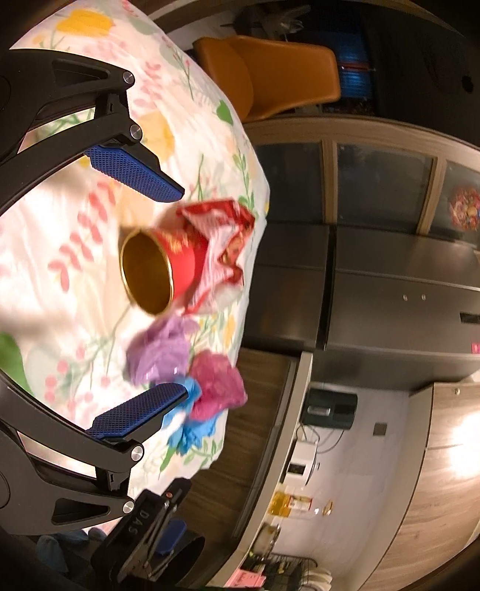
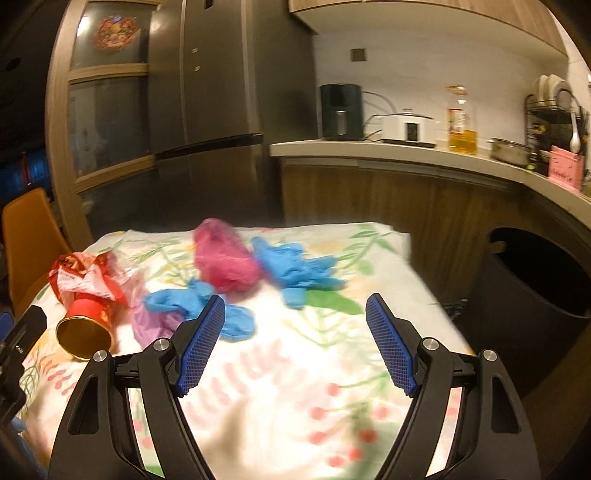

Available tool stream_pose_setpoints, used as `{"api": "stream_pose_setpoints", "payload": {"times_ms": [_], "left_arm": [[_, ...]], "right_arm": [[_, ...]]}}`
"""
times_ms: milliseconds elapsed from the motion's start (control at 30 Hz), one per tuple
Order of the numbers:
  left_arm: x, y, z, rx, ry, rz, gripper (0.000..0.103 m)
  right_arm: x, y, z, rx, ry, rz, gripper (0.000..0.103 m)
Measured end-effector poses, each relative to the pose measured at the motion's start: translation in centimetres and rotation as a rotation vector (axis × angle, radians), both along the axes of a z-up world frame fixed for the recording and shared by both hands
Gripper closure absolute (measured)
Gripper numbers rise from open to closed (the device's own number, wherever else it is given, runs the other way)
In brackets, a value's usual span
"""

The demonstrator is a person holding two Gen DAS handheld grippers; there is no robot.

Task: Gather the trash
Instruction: 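Move both open tools back over the table toward the red cup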

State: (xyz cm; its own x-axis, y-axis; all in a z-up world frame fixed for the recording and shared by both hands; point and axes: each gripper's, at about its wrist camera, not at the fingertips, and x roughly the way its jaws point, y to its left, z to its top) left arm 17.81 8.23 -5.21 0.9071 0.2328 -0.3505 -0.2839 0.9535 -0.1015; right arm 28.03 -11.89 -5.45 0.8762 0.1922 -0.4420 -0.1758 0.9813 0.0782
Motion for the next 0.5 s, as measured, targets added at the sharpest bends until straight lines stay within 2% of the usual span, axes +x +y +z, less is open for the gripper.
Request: {"api": "stream_pose_setpoints", "payload": {"times_ms": [133, 233, 400, 500], "left_arm": [[0.0, 1.9, -0.2, -0.003, -0.002, 0.041, 0.006], [0.1, 2.9, -0.5, 0.005, 0.009, 0.055, 0.006], [0.8, 3.9, -1.3, -0.036, 0.049, 0.046, 0.007], [1.9, 3.9, -2.0, -0.040, 0.109, 0.036, 0.016]], "right_arm": [[1.2, 2.4, -0.7, -0.004, 0.003, 0.048, 0.026], [1.5, 3.5, -0.8, 0.023, 0.012, 0.081, 0.030], [1.2, 5.2, -0.9, 0.015, 0.010, 0.120, 0.030], [1.0, 5.3, -0.8, 0.018, 0.008, 0.121, 0.030]]}}
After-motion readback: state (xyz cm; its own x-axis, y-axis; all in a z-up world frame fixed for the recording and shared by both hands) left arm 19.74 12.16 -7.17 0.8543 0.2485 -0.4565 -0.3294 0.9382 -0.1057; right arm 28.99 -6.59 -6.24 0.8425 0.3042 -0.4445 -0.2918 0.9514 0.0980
